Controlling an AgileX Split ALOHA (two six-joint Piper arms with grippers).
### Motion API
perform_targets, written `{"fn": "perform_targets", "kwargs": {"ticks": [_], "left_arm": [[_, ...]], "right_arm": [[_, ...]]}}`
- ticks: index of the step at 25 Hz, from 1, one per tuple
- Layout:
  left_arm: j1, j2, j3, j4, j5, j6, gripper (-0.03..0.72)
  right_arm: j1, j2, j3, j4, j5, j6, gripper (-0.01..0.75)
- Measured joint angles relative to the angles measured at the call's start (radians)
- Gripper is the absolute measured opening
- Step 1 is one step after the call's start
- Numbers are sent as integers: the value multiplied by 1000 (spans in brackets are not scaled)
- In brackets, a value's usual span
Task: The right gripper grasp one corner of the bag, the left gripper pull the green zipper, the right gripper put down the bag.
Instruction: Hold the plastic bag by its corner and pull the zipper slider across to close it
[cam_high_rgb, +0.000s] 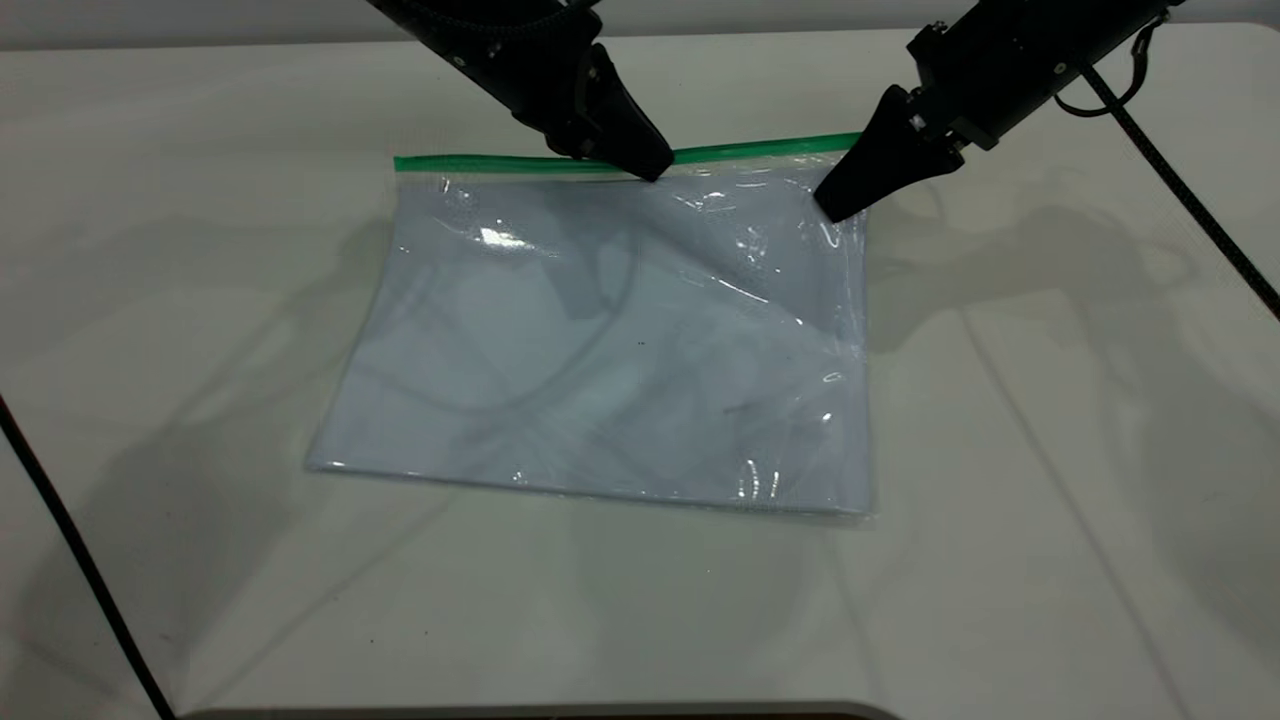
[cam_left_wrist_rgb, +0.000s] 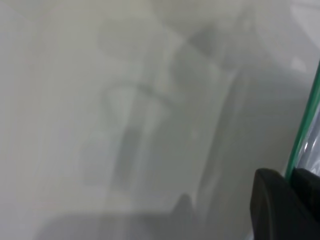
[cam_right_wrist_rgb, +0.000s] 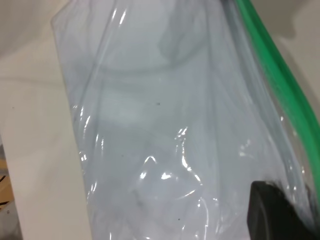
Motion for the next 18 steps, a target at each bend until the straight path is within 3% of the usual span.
{"fn": "perform_targets", "kwargs": {"ticks": [18], "left_arm": [[80, 5, 0, 113, 10, -79, 74]], "right_arm": [[-100, 0, 0, -45, -7, -5, 34]]}}
